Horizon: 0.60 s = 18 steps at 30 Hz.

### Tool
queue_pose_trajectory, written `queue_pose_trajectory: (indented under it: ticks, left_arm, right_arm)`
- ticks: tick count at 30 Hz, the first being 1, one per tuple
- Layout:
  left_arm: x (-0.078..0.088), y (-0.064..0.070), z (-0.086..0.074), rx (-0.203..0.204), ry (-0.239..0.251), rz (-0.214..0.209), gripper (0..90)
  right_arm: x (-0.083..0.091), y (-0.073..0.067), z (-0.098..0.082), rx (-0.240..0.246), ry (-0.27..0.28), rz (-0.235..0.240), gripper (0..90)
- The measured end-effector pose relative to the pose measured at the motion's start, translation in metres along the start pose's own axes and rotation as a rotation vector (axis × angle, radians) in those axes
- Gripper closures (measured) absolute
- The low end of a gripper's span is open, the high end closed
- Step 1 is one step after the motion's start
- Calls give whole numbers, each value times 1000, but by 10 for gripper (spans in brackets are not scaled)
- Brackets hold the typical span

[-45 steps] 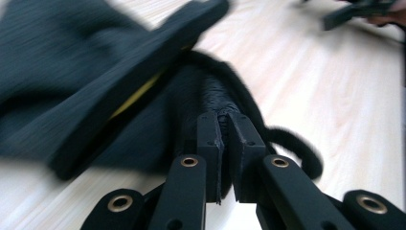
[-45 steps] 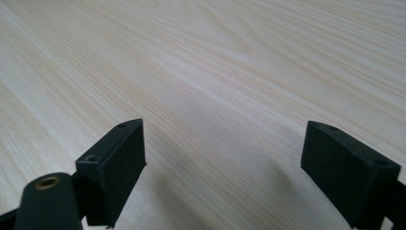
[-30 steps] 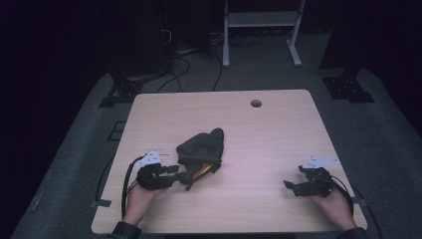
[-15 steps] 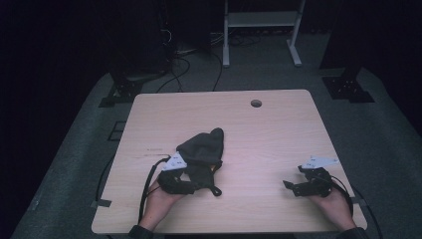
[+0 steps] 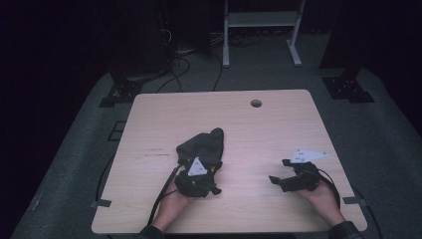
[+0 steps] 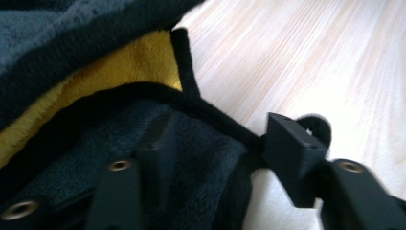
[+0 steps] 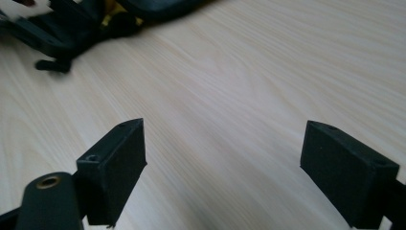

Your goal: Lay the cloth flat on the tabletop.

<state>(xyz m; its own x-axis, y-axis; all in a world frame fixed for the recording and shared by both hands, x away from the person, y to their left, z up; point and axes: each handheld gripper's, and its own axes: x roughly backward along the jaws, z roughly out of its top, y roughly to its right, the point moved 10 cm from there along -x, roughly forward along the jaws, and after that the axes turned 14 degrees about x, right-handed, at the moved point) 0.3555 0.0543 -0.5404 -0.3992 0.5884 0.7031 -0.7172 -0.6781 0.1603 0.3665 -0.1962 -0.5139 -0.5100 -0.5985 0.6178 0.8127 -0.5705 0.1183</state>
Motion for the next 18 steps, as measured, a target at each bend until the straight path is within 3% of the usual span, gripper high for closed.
queue_pose_trajectory:
  ticks: [1, 3, 4, 5, 6, 8, 18]
  left_arm:
    - [1, -1, 0, 1, 2, 4, 511]
    - [3, -3, 0, -11, -1, 20, 646]
    - [5, -6, -1, 4, -4, 3, 732]
    - [5, -6, -1, 4, -4, 3, 759]
    - [6, -6, -1, 18, -3, -3, 759]
    - [10, -9, -1, 46, -2, -26, 797]
    - [27, -13, -2, 82, 29, -57, 810]
  right_arm:
    - [-2, -3, 5, 6, 5, 10, 147]
    - [-8, -9, 17, 29, 18, 33, 148]
    - [-12, -15, 26, 46, 30, 54, 152]
    - [-14, -18, 32, 54, 39, 62, 153]
    - [-14, -18, 32, 54, 39, 62, 153]
    - [-21, -28, 48, 78, 65, 102, 184]
    - [-44, -56, 96, 132, 153, 201, 253]
